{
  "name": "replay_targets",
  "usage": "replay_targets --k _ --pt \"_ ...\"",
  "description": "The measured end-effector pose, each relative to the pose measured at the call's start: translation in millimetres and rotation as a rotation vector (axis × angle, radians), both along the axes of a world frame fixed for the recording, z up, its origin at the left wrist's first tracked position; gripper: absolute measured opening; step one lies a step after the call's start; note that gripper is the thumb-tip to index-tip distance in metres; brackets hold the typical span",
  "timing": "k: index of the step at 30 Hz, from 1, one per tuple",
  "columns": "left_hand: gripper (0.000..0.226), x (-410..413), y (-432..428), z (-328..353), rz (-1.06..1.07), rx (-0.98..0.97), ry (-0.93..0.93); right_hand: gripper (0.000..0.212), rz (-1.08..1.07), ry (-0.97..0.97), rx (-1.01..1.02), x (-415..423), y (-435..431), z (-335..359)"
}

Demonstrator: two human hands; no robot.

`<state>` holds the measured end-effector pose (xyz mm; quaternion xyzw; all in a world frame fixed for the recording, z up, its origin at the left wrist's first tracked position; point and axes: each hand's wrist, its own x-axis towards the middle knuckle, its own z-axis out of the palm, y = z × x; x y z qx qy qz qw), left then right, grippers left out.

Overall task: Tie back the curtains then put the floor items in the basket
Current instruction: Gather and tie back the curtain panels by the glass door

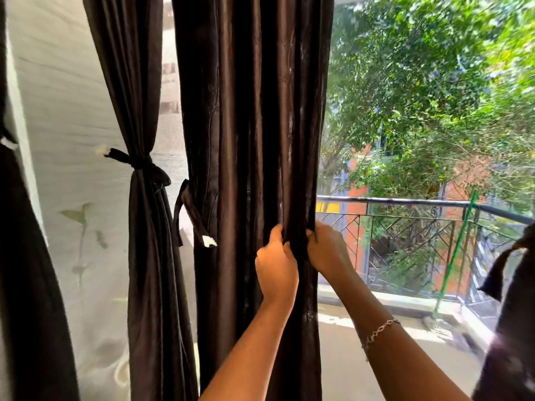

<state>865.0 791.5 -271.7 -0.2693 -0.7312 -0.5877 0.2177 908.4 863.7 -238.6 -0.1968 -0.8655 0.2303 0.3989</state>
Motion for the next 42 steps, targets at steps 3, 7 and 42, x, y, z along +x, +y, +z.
replay_targets --k 3,7,42 --pt "0.037 3 3 -8 0.009 -0.023 0.1 0.043 0.061 0.092 -0.086 -5 -9 9" --pt "0.034 6 7 -13 -0.03 -0.131 0.165 0.032 -0.037 0.066 -0.032 -18 -10 18" --pt "0.052 -16 -15 -39 0.014 -0.198 0.372 0.024 0.004 0.068 0.059 -44 -23 -4"
